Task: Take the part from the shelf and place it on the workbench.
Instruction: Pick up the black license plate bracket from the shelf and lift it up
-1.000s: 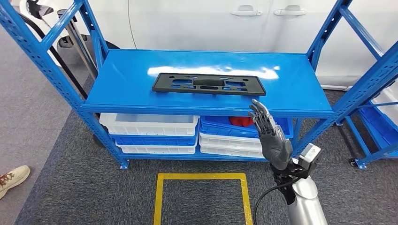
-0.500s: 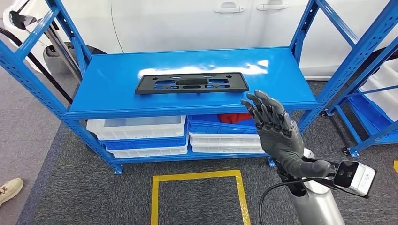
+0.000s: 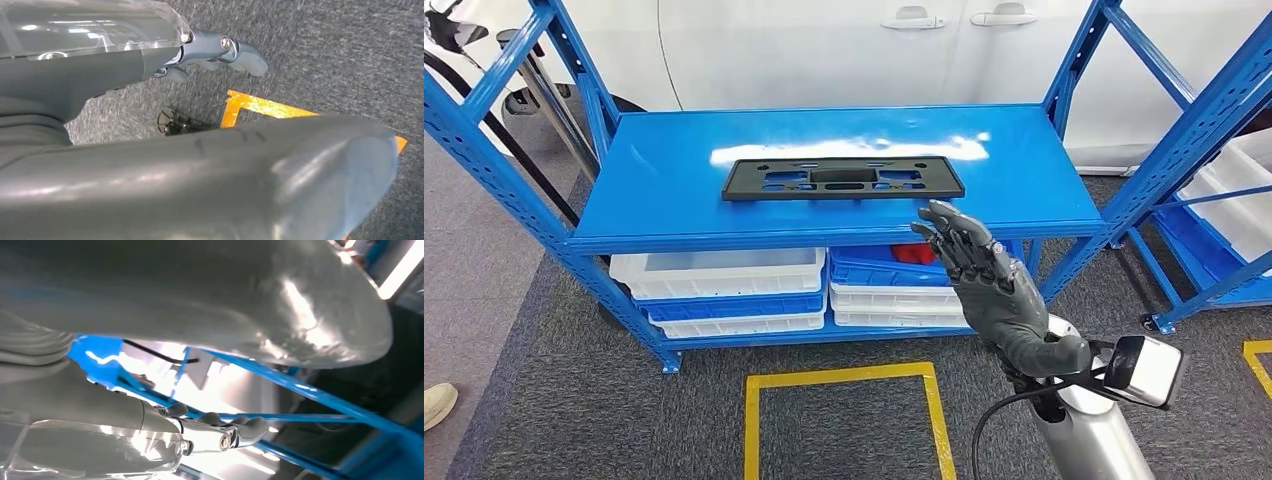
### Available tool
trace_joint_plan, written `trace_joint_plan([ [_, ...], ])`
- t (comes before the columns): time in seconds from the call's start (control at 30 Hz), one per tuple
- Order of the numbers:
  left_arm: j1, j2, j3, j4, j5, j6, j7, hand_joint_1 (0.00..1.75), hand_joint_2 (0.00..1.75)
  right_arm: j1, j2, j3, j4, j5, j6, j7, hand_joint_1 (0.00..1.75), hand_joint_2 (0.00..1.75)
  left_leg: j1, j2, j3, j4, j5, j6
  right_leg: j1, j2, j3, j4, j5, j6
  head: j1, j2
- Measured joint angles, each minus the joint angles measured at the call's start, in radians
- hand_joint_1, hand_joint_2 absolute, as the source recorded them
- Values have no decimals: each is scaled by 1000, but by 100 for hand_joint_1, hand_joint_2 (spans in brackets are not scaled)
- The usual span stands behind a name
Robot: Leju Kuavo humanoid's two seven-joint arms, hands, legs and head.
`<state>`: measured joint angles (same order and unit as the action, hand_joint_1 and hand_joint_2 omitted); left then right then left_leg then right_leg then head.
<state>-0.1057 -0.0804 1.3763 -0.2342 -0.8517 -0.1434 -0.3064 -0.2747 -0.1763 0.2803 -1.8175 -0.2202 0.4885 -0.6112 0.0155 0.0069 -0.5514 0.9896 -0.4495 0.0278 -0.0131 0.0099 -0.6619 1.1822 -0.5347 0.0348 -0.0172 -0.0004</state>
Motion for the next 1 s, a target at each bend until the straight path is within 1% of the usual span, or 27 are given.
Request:
trace_joint_plan([
  [0.03, 0, 0, 0, 0, -1, -1, 0, 0, 0, 4, -1, 4, 6, 5, -5, 2, 0, 0, -1, 0, 1, 0, -3, 2, 0, 0, -38, 68, -23, 2, 0, 0],
  [0.07, 1, -1, 0, 0, -2, -1, 0, 0, 0, 8, -2, 8, 12, 9, -8, 2, 0, 0, -2, 0, 3, 0, -6, 2, 0, -1, -66, 111, -29, 3, 0, 0],
  [0.1, 2, -2, 0, 0, -3, -1, -1, 0, 0, 13, -3, 12, 16, 14, -11, -1, 0, 0, -2, 0, 7, 0, -10, 2, 0, -2, -74, 116, -14, 3, 0, 0],
  [0.13, 2, -3, 0, 0, -4, -2, -2, 0, 0, 17, -4, 15, 20, 19, -15, -6, 0, 0, -3, 0, 13, 0, -16, 1, 0, -4, -61, 78, 20, 1, 0, 0],
  [0.17, 3, -5, 0, 0, -4, -2, -4, 0, 0, 21, -5, 19, 23, 25, -19, -12, 0, 0, -3, 0, 22, 0, -22, -1, 0, -7, -30, 8, 65, -2, 0, 0],
  [0.2, 4, -7, 0, 0, -5, -3, -7, 0, 0, 25, -6, 23, 26, 32, -22, -20, 0, 0, -5, 0, 30, 1, -29, -5, 2, -10, 5, -65, 97, -7, 0, 0],
  [0.23, 5, -9, 0, 1, -6, -4, -10, 0, 0, 29, -7, 26, 27, 38, -25, -27, 0, 0, -7, 0, 36, 2, -36, -10, 5, -13, 34, -124, 116, -13, 0, 0],
  [0.27, 6, -11, 0, 1, -7, -4, -12, 0, 0, 32, -7, 29, 28, 43, -27, -32, 0, 0, -8, 0, 39, 2, -42, -16, 7, -16, 51, -159, 119, -19, 0, 0],
  [0.33, 6, -12, 0, 1, -9, -4, -14, 0, 0, 38, -7, 33, 29, 49, -31, -37, 0, 0, -11, 3, 44, -2, -53, -27, 10, -13, 59, -174, 105, -31, 0, 0],
  [0.4, 4, -12, 0, 1, -10, -5, -14, 0, 0, 41, -7, 36, 27, 51, -37, -35, 0, 0, -9, 5, 51, 8, -64, -37, 5, -10, 73, -181, 96, -43, 0, 0],
  [0.43, 2, -13, 0, 1, -12, -7, -14, 0, 0, 42, -7, 37, 25, 52, -40, -32, 0, 0, -9, 4, 41, 39, -77, -41, 2, -9, 84, -185, 91, -48, 0, 0],
  [0.47, 2, -13, 0, 1, -13, -8, -14, 0, 0, 44, -7, 38, 24, 52, -41, -29, 0, 0, -7, 3, 16, 92, -97, -44, 0, -9, 96, -188, 85, -53, 0, 0],
  [0.5, 2, -13, -1, 1, -14, -8, -14, 0, 0, 46, -6, 38, 23, 53, -42, -28, 0, 0, -7, 2, -26, 165, -120, -47, 1, -8, 107, -189, 76, -57, 0, 0],
  [0.53, 4, -13, -1, 1, -15, -8, -14, 0, 0, 49, -6, 39, 23, 53, -42, -26, 0, 0, -6, 2, -76, 239, -139, -50, 1, -8, 118, -189, 66, -58, 0, 0],
  [0.57, 6, -13, 0, 1, -16, -8, -14, 0, 0, 54, -6, 40, 23, 53, -42, -25, 0, 0, -6, 2, -121, 292, -142, -52, 2, -6, 131, -189, 55, -58, 0, 0],
  [0.6, 9, -13, 0, 1, -16, -8, -14, 0, 0, 59, -6, 41, 23, 54, -42, -25, 0, 0, -6, 2, -150, 310, -122, -52, 2, -4, 146, -189, 44, -57, 0, 0],
  [0.63, 11, -13, 0, 1, -16, -7, -14, 0, 0, 63, -6, 42, 23, 55, -42, -24, 0, 0, -6, 2, -159, 283, -77, -50, 2, -1, 164, -189, 30, -55, 0, 0],
  [0.67, 13, -13, 0, 1, -16, -6, -14, 0, 0, 66, -6, 43, 23, 56, -42, -25, 0, 0, -6, 2, -149, 220, -16, -46, 2, 1, 183, -189, 17, -53, 0, 0],
  [0.7, 14, -12, 0, 1, -16, -5, -14, 0, 0, 69, -6, 43, 23, 58, -42, -26, 0, 0, -7, 0, -131, 154, 34, -41, 2, 2, 200, -190, 3, -51, 0, 0],
  [0.73, 15, -12, 0, 1, -16, -5, -14, 0, 0, 70, -6, 43, 22, 60, -43, -27, 0, 0, -10, -1, -113, 98, 67, -35, 3, 5, 214, -191, -10, -46, 0, 0],
  [0.77, 15, -12, -1, 1, -16, -5, -14, 0, 0, 72, -6, 43, 22, 62, -42, -28, 0, 0, -13, -2, -98, 61, 76, -29, 4, 6, 221, -193, -19, -40, 0, 0],
  [0.8, 15, -12, -1, 1, -16, -5, -15, 0, 0, 73, -6, 43, 21, 64, -42, -29, 0, 0, -17, -3, -89, 47, 66, -23, 4, 7, 226, -195, -24, -33, 0, 0],
  [0.87, 11, -12, -1, 1, -17, -5, -15, 0, 0, 74, -6, 44, 18, 66, -42, -30, 0, 0, -18, -4, -75, 29, 48, -11, 3, 7, 225, -184, -15, -19, 0, 0],
  [0.9, 11, -12, -1, 1, -17, -5, -16, 0, 0, 74, -7, 44, 15, 66, -42, -30, 0, 0, -15, -5, -66, 21, 43, -5, 2, 6, 216, -160, -6, -13, 0, 0],
  [0.93, 11, -13, -1, 1, -17, -5, -16, 0, 0, 73, -7, 44, 13, 66, -42, -30, 0, 0, -13, -6, -54, 14, 39, 0, 2, 5, 193, -121, 1, -9, 0, 0],
  [0.97, 10, -13, -1, 1, -17, -5, -16, 0, 0, 73, -8, 44, 12, 66, -42, -30, 0, 0, -11, -6, -42, 7, 33, 3, 1, 3, 159, -68, -4, -5, 0, 0],
  [1.0, 11, -13, -1, 1, -17, -5, -16, 0, 0, 73, -8, 44, 12, 66, -42, -31, 0, 0, -10, -6, -32, 3, 27, 6, 0, 1, 116, -9, -21, -2, 0, 0],
])
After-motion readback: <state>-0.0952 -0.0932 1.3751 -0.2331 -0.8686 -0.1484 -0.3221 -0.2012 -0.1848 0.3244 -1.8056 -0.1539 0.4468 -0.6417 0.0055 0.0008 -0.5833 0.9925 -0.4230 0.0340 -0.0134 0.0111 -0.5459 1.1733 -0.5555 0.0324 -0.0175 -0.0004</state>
